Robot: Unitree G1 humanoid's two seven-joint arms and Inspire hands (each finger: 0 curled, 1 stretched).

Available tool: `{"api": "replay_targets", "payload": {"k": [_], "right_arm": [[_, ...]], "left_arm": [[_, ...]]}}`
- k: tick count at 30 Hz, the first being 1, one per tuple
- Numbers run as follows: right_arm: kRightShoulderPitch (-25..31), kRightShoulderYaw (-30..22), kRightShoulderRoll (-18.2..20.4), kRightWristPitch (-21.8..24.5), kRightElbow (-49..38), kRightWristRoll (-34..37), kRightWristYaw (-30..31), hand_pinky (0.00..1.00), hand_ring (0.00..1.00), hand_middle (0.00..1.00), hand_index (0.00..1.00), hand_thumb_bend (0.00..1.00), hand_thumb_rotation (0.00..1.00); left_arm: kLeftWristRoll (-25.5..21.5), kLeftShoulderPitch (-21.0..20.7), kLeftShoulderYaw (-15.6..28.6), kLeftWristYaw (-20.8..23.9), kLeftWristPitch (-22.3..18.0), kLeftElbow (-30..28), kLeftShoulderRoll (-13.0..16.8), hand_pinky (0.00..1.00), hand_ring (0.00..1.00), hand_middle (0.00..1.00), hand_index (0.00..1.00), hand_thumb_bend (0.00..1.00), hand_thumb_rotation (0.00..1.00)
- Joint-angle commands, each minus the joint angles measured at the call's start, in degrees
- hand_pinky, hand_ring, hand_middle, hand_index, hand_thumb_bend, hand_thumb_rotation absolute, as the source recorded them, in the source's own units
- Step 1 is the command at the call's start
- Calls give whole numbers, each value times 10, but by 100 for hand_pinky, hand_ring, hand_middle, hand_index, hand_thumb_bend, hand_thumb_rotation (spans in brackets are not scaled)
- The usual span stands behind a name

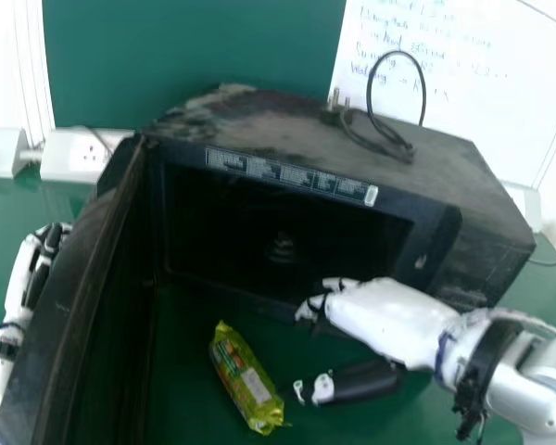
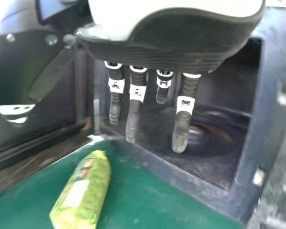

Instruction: Put biscuit inside oven

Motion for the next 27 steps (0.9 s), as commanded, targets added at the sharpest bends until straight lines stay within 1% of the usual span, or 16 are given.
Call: {"api": "replay_targets", "payload": {"k": [1, 2, 3, 4, 6, 9, 10, 12, 14, 16, 18, 19, 21, 23, 27], "right_arm": [[-30, 24, 6, 19, 7, -9, 12, 42, 62, 70, 79, 98, 79], [-42, 34, 11, 28, 10, -10, 16, 40, 61, 69, 79, 98, 79], [-56, 46, 15, 36, 15, -11, 21, 36, 57, 66, 79, 97, 76], [-70, 59, 18, 46, 19, -13, 29, 35, 58, 67, 80, 96, 75], [-94, 83, 27, 68, 25, -16, 42, 40, 64, 71, 80, 95, 70], [-120, 111, 43, 102, 33, -18, 57, 49, 71, 77, 81, 92, 66], [-123, 119, 48, 105, 34, -24, 56, 51, 72, 78, 81, 92, 67], [-125, 136, 59, 109, 36, -41, 50, 48, 68, 74, 81, 92, 69], [-127, 153, 68, 119, 36, -63, 49, 47, 65, 73, 80, 92, 70], [-130, 172, 76, 130, 35, -88, 51, 48, 67, 74, 81, 92, 70], [-128, 187, 92, 144, 33, -118, 42, 53, 71, 78, 82, 92, 69], [-127, 196, 103, 157, 30, -137, 38, 55, 73, 78, 82, 93, 66], [-128, 217, 120, 178, 28, -173, 41, 57, 74, 80, 84, 92, 64], [-127, 232, 134, 184, 28, -198, 47, 60, 76, 81, 84, 90, 65], [-119, 248, 152, 186, 25, -230, 62, 61, 75, 81, 83, 89, 66]], "left_arm": [[2, 5, 0, 3, -6, -4, -4, 41, 43, 46, 49, 52, 7], [1, 5, 0, 2, -5, -4, -5, 41, 43, 46, 49, 52, 7], [-1, 5, 0, 1, -1, -7, -6, 41, 43, 46, 49, 52, 7], [-2, 6, 0, 0, 1, -9, -7, 41, 43, 46, 49, 52, 7], [0, 8, -1, 2, 5, -15, -8, 41, 43, 46, 49, 51, 7], [3, 9, -1, 6, 9, -20, -11, 41, 43, 46, 49, 52, 7], [3, 10, -1, 7, 10, -22, -12, 41, 43, 46, 49, 52, 7], [7, 12, -1, 11, 14, -28, -13, 41, 43, 46, 49, 52, 7], [13, 14, -3, 16, 17, -35, -14, 41, 43, 46, 48, 52, 7], [16, 17, -3, 18, 19, -41, -15, 40, 43, 46, 48, 52, 7], [16, 17, -3, 19, 21, -43, -17, 40, 43, 46, 48, 52, 7], [15, 17, -3, 18, 22, -44, -18, 40, 43, 46, 48, 52, 7], [13, 17, -3, 17, 23, -46, -19, 40, 43, 46, 48, 52, 7], [14, 17, -3, 16, 21, -45, -18, 41, 43, 46, 49, 52, 7], [16, 17, -3, 14, 21, -46, -17, 41, 43, 46, 49, 51, 7]]}}
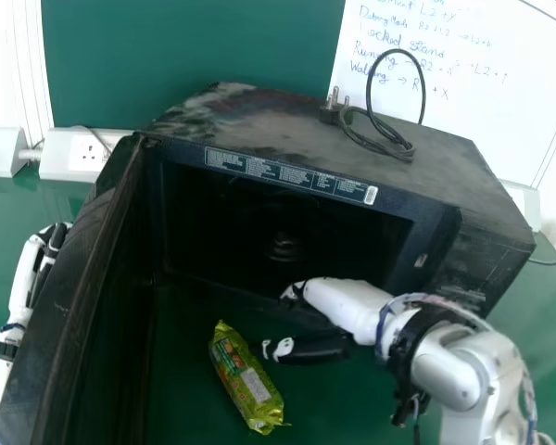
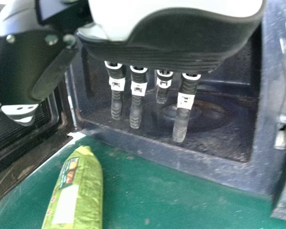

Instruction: Put biscuit inside oven

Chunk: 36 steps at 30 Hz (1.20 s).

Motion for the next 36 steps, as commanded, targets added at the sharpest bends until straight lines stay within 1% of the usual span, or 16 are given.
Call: {"api": "replay_targets", "payload": {"k": [1, 7, 12, 14, 19, 23, 26, 32, 36], "right_arm": [[6, 11, 13, 3, -7, -21, 11, 63, 76, 81, 83, 89, 66], [21, 29, 47, 9, -6, -81, 32, 71, 79, 82, 85, 89, 62], [29, 43, 86, 33, 4, -137, 57, 76, 82, 85, 89, 90, 58], [31, 49, 101, 38, 8, -161, 74, 77, 86, 89, 92, 91, 58], [43, 61, 143, 29, 18, -229, 106, 77, 88, 92, 94, 92, 59], [63, 56, 171, 6, 24, -279, 123, 78, 88, 92, 93, 91, 60], [83, 48, 196, -14, 28, -313, 127, 75, 87, 91, 92, 91, 60], [116, 29, 259, -46, 46, -374, 151, 81, 91, 95, 94, 90, 59], [135, 12, 286, -81, 55, -391, 153, 82, 92, 95, 94, 89, 58]], "left_arm": [[5, 7, -2, 1, 3, -8, 2, 42, 43, 46, 49, 52, 7], [8, 8, -2, 5, 8, -11, -1, 41, 43, 46, 48, 52, 7], [10, 7, -2, 7, 7, -13, -4, 41, 43, 46, 48, 52, 7], [13, 7, -3, 8, 10, -16, -4, 41, 43, 46, 48, 52, 7], [10, 7, -2, 6, 11, -15, -5, 41, 43, 46, 48, 52, 7], [10, 9, -3, 8, 14, -20, -6, 41, 43, 46, 48, 52, 7], [9, 8, -2, 7, 13, -20, -7, 41, 42, 46, 48, 52, 7], [10, 10, -2, 9, 17, -25, -8, 40, 43, 46, 48, 52, 7], [10, 10, -2, 10, 18, -27, -10, 40, 42, 46, 48, 52, 7]]}}
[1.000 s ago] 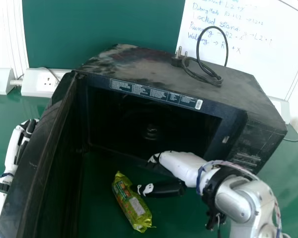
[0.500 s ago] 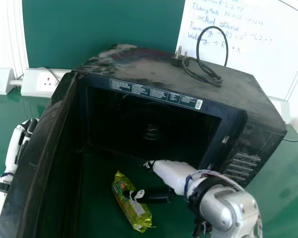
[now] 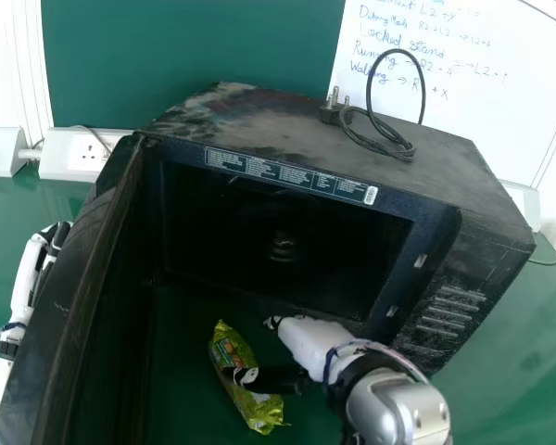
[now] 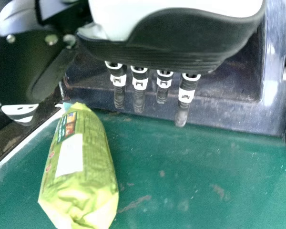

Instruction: Put biscuit inside oven

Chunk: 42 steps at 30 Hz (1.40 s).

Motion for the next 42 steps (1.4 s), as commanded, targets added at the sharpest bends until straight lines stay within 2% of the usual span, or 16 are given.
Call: {"api": "replay_targets", "payload": {"k": [1, 6, 18, 42], "right_arm": [[16, -15, 16, -20, 6, -10, 4, 82, 92, 95, 94, 89, 59], [38, -33, 43, -56, 20, -29, 2, 85, 93, 95, 95, 90, 59], [76, -51, 104, -115, 72, -73, -24, 83, 94, 97, 94, 89, 57], [121, -56, 168, -175, 121, -132, -66, 84, 94, 96, 95, 91, 59]], "left_arm": [[1, 7, -2, 5, 2, -9, -4, 41, 42, 46, 48, 52, 7], [2, 8, -3, 7, 4, -13, -6, 41, 42, 46, 48, 52, 7], [3, 8, -5, 5, 1, -13, -5, 41, 43, 46, 49, 52, 7], [1, 10, -7, 6, 4, -23, -8, 41, 43, 46, 48, 52, 7]]}}
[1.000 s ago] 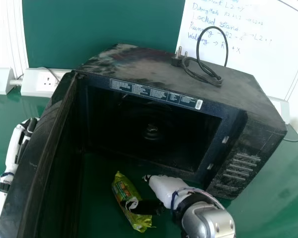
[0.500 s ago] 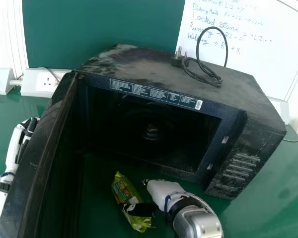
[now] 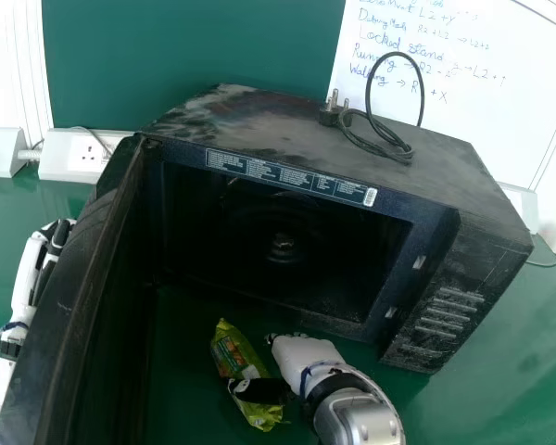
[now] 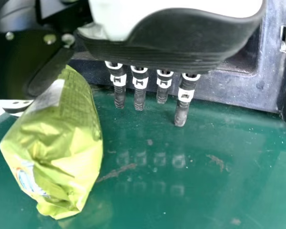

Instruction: Put biscuit inside oven

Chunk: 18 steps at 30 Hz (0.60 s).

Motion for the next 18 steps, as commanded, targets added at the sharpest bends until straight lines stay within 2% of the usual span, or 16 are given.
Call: {"api": "replay_targets", "payload": {"k": [1, 12, 18], "right_arm": [[23, 4, 6, -5, 18, 1, 8, 84, 94, 96, 95, 91, 59], [39, 24, 40, -23, 21, -58, 16, 79, 94, 97, 95, 91, 58], [54, 39, 61, -37, 19, -93, 17, 84, 96, 98, 93, 89, 56]], "left_arm": [[1, 8, -3, 1, -1, -6, -2, 41, 43, 46, 48, 52, 7], [1, 5, -2, -2, -3, -1, 1, 41, 43, 46, 48, 52, 7], [2, 6, -1, 1, 0, -4, -2, 41, 42, 45, 48, 52, 7]]}}
